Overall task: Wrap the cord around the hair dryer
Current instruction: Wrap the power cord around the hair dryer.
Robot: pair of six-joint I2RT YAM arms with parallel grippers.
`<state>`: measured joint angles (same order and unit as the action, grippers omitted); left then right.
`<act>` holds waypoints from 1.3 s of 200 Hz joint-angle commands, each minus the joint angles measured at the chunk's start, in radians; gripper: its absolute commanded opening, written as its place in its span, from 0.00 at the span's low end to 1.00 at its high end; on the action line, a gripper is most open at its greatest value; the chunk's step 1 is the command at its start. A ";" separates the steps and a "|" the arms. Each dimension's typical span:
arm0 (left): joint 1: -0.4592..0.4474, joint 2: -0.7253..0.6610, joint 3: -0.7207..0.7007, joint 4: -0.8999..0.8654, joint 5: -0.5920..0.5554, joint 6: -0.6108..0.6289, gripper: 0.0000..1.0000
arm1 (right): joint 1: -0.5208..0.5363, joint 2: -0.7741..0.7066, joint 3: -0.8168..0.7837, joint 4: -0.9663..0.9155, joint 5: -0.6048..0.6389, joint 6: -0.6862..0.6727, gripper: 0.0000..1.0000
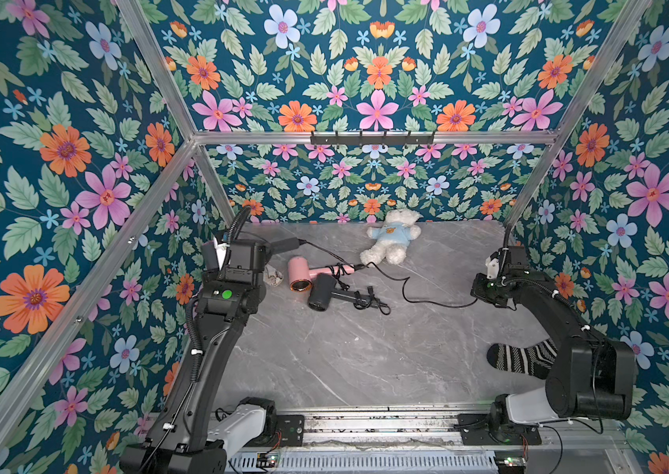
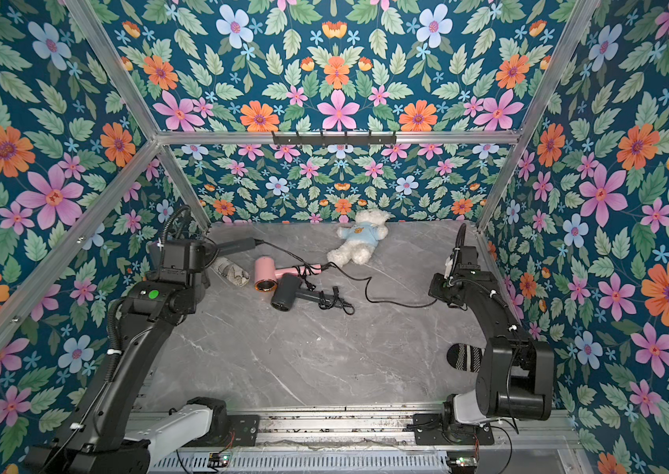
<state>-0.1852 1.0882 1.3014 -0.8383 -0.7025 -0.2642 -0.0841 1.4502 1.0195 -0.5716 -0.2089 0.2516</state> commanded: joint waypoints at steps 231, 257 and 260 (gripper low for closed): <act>0.013 0.053 0.055 0.080 0.926 -0.011 0.00 | 0.388 0.125 -0.218 1.127 -0.356 -0.041 0.75; 0.014 0.053 0.049 0.092 0.949 -0.019 0.00 | 0.391 0.191 -0.182 1.183 -0.359 0.012 0.57; 0.013 0.052 0.046 0.096 0.954 -0.021 0.00 | 0.391 0.196 -0.182 1.195 -0.363 0.021 0.52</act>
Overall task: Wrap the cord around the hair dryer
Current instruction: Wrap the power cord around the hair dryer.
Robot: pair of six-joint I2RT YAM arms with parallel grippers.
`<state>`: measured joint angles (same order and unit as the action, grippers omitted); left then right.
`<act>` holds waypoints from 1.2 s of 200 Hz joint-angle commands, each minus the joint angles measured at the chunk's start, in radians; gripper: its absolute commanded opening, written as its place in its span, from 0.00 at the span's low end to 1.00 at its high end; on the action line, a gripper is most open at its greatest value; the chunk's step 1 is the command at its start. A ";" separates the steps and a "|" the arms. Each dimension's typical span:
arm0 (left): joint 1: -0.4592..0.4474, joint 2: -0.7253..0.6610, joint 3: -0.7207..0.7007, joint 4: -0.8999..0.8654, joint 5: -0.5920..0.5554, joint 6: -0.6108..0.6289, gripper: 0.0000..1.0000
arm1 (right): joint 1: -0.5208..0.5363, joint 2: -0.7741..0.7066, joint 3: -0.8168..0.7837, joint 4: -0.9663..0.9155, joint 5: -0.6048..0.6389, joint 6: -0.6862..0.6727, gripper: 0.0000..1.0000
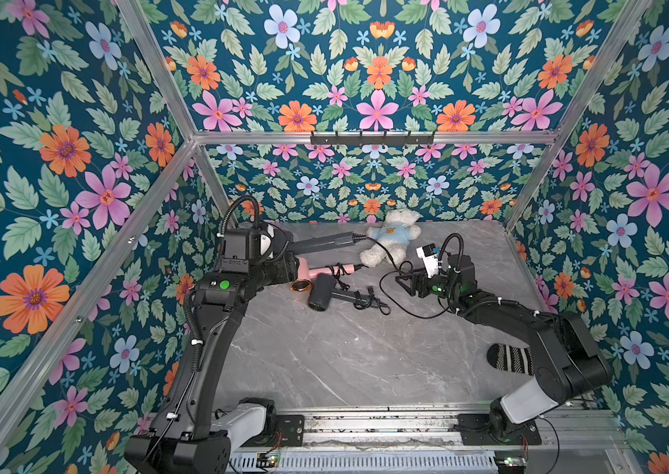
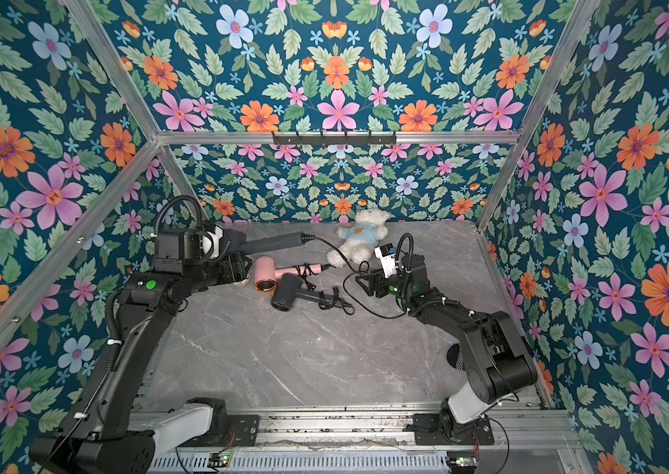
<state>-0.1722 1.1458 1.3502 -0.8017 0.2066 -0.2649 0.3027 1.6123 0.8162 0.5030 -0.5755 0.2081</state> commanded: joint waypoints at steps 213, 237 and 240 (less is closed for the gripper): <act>-0.293 0.101 -0.365 0.557 -0.692 -0.396 0.00 | 0.391 0.028 0.446 -1.105 0.695 -0.286 0.00; -0.297 0.169 -0.375 0.555 -0.756 -0.392 0.00 | 0.408 -0.078 0.458 -1.128 0.729 -0.321 0.00; -0.297 0.177 -0.377 0.557 -0.758 -0.391 0.00 | 0.410 -0.088 0.461 -1.133 0.734 -0.328 0.00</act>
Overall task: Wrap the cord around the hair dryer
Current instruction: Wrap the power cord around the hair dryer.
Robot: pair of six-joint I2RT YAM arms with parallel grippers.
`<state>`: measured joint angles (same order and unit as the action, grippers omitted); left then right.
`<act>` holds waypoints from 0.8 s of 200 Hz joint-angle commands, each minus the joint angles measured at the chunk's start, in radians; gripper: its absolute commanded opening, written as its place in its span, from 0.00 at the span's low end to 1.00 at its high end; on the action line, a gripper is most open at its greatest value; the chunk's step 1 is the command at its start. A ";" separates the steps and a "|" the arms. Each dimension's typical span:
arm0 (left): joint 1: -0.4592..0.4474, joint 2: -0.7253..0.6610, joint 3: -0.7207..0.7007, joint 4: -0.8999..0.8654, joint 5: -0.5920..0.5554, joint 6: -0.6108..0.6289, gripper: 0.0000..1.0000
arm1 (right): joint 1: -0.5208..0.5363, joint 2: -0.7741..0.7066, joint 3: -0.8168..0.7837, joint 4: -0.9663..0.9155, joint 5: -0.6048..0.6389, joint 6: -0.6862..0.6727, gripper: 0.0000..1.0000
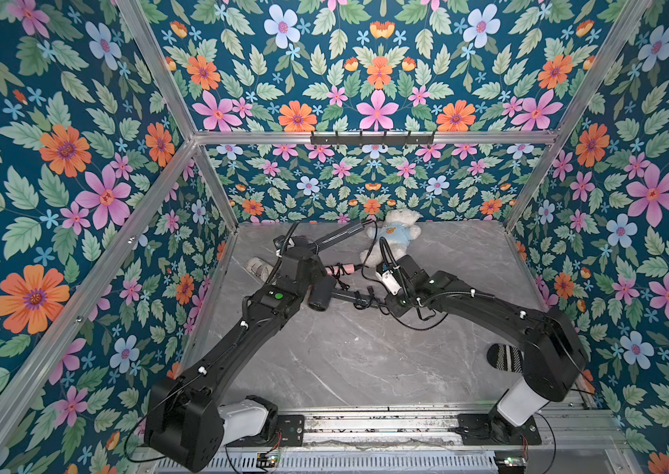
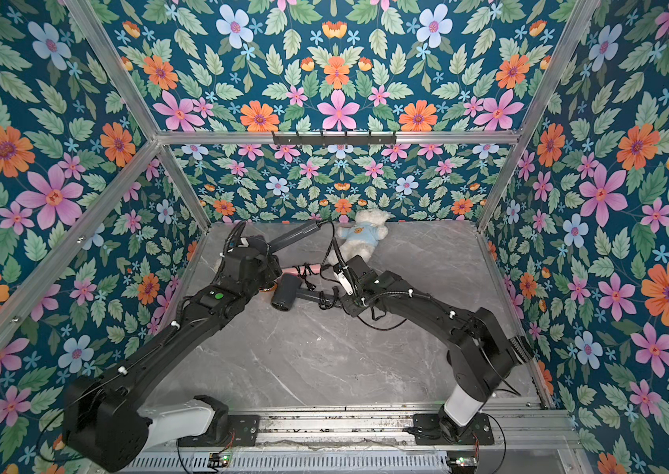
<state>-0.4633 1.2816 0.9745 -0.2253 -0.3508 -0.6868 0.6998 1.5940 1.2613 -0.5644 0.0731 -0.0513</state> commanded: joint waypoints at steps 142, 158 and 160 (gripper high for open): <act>-0.107 -0.019 -0.081 0.016 0.385 0.578 0.00 | -0.077 -0.088 0.190 -0.137 0.118 -0.369 0.00; -0.107 -0.046 -0.106 0.043 0.463 0.594 0.00 | -0.077 -0.083 0.190 -0.146 0.094 -0.376 0.00; -0.106 -0.049 -0.109 0.048 0.470 0.592 0.00 | -0.078 -0.082 0.190 -0.146 0.089 -0.377 0.00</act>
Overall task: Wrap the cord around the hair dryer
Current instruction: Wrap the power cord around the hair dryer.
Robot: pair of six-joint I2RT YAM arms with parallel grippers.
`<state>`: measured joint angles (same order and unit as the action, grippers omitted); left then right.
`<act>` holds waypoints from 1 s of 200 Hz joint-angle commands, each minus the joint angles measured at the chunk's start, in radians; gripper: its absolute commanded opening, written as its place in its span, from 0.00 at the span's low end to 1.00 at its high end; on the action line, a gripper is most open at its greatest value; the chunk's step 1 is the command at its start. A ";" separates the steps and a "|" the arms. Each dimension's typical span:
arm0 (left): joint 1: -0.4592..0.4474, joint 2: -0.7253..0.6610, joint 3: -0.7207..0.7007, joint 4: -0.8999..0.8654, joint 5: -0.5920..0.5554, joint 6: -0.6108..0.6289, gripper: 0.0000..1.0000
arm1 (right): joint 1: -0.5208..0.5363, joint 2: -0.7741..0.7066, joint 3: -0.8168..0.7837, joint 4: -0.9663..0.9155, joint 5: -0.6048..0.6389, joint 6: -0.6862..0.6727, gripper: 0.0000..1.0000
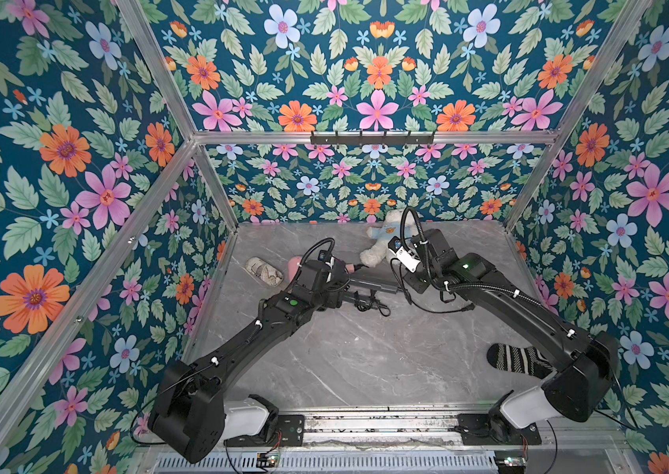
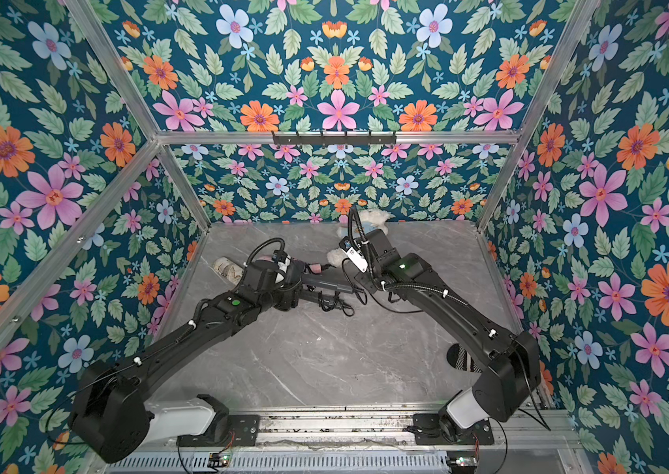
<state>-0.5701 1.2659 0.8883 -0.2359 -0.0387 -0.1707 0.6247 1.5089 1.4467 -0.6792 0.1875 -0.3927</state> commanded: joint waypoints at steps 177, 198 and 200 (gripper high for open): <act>-0.001 -0.154 -0.347 0.844 0.128 -0.504 0.00 | -0.068 0.186 -0.035 0.059 -0.363 0.216 0.00; -0.001 -0.159 -0.343 0.826 -0.019 -0.553 0.00 | -0.059 0.179 -0.062 0.040 -0.361 0.236 0.00; -0.001 -0.160 -0.341 0.816 -0.038 -0.558 0.00 | -0.058 0.177 -0.067 0.040 -0.361 0.238 0.00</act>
<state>-0.5701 1.1175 0.5369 0.4858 0.1596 -0.6144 0.5610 1.7004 1.4025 -0.6281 -0.1570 -0.2047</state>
